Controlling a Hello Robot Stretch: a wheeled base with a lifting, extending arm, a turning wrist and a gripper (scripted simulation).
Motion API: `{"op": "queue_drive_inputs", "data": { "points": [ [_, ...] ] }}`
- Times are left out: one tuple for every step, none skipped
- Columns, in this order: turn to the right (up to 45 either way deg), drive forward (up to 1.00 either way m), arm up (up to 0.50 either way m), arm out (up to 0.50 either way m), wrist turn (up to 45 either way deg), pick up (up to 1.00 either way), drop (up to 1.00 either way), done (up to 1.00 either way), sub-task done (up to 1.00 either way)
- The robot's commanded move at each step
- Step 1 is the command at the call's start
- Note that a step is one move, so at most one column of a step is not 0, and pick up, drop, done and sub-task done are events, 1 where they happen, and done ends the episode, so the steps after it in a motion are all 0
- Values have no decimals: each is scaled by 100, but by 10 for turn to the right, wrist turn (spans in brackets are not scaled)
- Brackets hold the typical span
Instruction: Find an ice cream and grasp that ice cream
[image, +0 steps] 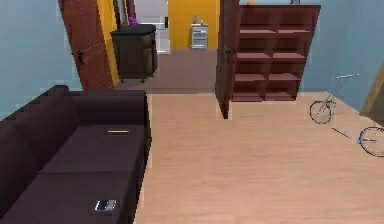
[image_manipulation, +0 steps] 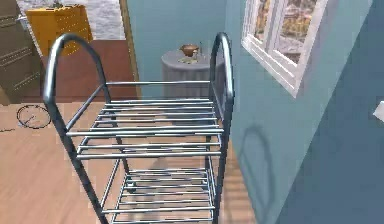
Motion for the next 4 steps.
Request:
{"op": "queue_drive_inputs", "data": {
  "points": [
    [0,75,0,0,0,0,0,0,0],
    [360,0,0,0,0,0,0,0,0],
    [0,40,0,0,0,0,0,0,0],
    [450,0,0,0,0,0,0,0,0]
  ]
}}
